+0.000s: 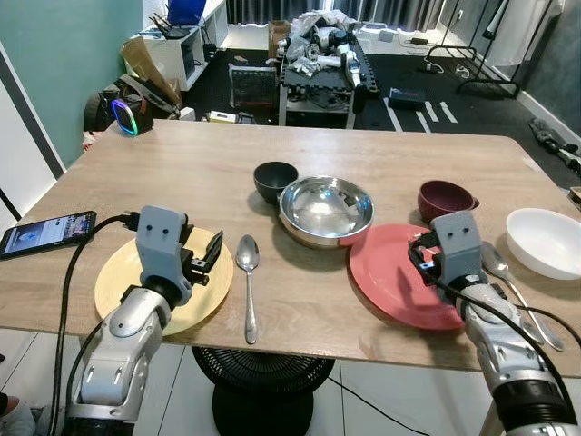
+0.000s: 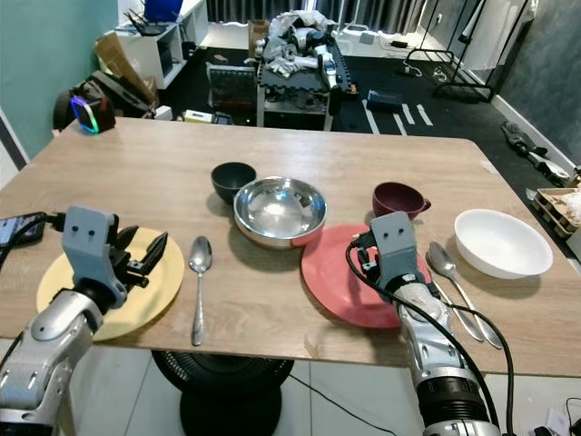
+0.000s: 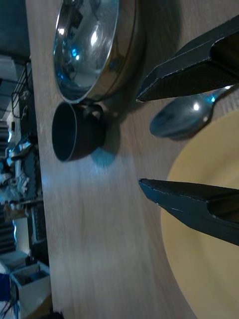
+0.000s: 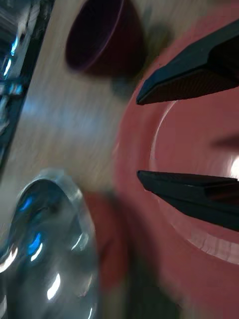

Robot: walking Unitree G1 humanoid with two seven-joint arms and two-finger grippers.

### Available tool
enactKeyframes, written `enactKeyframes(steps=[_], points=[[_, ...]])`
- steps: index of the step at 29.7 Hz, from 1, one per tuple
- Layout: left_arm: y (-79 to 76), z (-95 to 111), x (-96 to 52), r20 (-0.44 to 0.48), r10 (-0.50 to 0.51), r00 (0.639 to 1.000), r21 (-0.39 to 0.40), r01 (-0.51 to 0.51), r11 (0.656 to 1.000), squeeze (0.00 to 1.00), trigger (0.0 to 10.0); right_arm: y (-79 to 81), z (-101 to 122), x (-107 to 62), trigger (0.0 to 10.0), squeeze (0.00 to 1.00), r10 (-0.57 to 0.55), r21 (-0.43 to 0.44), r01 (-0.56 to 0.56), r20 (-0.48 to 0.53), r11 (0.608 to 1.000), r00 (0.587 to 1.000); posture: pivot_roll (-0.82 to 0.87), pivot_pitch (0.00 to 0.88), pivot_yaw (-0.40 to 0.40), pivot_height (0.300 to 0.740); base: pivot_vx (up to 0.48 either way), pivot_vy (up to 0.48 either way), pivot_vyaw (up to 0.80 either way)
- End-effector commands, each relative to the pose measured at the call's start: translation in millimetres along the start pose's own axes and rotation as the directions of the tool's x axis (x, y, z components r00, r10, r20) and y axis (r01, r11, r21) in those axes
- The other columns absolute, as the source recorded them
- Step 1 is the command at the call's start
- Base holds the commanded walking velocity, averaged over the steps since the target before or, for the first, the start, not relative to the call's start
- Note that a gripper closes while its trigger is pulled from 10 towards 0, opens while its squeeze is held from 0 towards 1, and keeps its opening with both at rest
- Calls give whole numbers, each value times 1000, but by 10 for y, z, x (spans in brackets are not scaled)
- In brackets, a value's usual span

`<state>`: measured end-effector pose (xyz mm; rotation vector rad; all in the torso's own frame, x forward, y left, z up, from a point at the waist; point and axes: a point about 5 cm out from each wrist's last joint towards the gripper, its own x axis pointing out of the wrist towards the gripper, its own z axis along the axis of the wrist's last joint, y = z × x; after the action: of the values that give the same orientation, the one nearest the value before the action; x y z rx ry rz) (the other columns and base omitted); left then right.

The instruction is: Setting the table

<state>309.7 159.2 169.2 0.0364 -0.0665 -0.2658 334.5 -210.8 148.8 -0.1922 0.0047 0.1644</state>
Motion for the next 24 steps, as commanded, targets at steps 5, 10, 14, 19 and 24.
enactKeyframes(steps=[5, 10, 14, 19, 24], points=[[8, -77, 51, -51, 7, 999, 13, -6, 1000, 0, 10000, 195, 106, -9, 10000, 0, 32, 164, -41, 56, 986, 998, 16, 0, 84, 740, 0, 0, 0], [-6, -96, 116, -69, 5, 998, 37, -2, 999, 0, 10000, 439, 158, 12, 10000, 0, 82, 181, -93, 67, 979, 994, 17, 0, 83, 740, 0, 0, 0], [-11, -107, 114, -76, 4, 997, 41, -1, 999, 0, 10000, 462, 138, -12, 10000, 0, 79, 177, -88, 57, 980, 995, 16, 0, 84, 740, 0, 0, 0], [19, -129, 83, -82, 18, 996, 53, -14, 998, 0, 10000, 477, 161, -90, 10000, 0, 91, 257, -110, 81, 960, 992, 17, 0, 82, 740, 0, 0, 0], [8, -147, 78, -84, 21, 996, 54, -17, 998, 0, 10000, 566, 234, -66, 10000, 0, 66, 232, -84, 88, 969, 994, 18, 0, 80, 740, 0, 0, 0]])
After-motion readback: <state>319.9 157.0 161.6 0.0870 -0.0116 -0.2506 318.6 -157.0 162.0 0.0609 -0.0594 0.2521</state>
